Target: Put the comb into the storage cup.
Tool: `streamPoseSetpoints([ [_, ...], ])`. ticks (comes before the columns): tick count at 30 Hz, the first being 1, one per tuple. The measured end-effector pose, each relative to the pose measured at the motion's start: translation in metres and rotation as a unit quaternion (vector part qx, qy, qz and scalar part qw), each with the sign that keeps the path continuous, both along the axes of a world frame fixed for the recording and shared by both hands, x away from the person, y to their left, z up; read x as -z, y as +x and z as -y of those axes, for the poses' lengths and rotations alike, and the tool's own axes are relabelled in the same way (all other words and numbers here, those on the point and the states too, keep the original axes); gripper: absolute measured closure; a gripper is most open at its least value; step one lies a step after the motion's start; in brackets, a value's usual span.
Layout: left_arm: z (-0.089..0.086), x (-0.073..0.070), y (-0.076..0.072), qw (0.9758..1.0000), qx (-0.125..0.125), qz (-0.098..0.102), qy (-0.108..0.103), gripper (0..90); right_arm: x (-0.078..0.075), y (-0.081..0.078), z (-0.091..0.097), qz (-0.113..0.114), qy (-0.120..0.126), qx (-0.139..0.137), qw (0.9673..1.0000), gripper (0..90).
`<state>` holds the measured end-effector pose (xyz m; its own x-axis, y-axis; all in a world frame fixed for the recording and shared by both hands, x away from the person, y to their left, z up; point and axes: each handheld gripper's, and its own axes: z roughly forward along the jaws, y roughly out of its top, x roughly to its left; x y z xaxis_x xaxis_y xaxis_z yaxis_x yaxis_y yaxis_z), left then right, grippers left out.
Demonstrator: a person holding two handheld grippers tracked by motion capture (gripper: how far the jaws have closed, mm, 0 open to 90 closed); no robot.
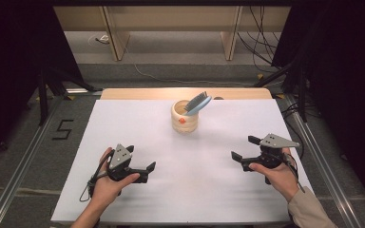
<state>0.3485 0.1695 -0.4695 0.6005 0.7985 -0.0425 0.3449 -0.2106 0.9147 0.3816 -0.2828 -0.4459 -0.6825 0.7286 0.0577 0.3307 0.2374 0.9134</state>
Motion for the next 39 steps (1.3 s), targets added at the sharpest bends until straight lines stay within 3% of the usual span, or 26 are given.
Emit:
streamPoseSetpoints([
  [4, 0.0, 0.0, 0.0, 1.0, 0.001, 0.0, 0.0, 0.0, 0.004, -0.004, 0.002, -0.004, -0.003, 0.001, 1.0, 5.7],
  [11, 0.0, 0.001, -0.001, 1.0, 0.002, 0.0, -0.001, 0.0, 0.006, -0.013, 0.008, 0.013, -0.001, 0.005, 0.9999, 6.1],
  [17, -0.001, 0.001, 0.0, 1.0, 0.002, 0.001, -0.002, 0.0, 0.01, -0.017, 0.011, 0.006, -0.007, 0.012, 0.9999, 6.2],
  [39, 0.001, 0.0, 0.0, 1.0, 0.002, 0.0, -0.003, 0.0, 0.014, -0.018, 0.011, -0.003, 0.008, 0.016, 0.9998, 6.5],
])
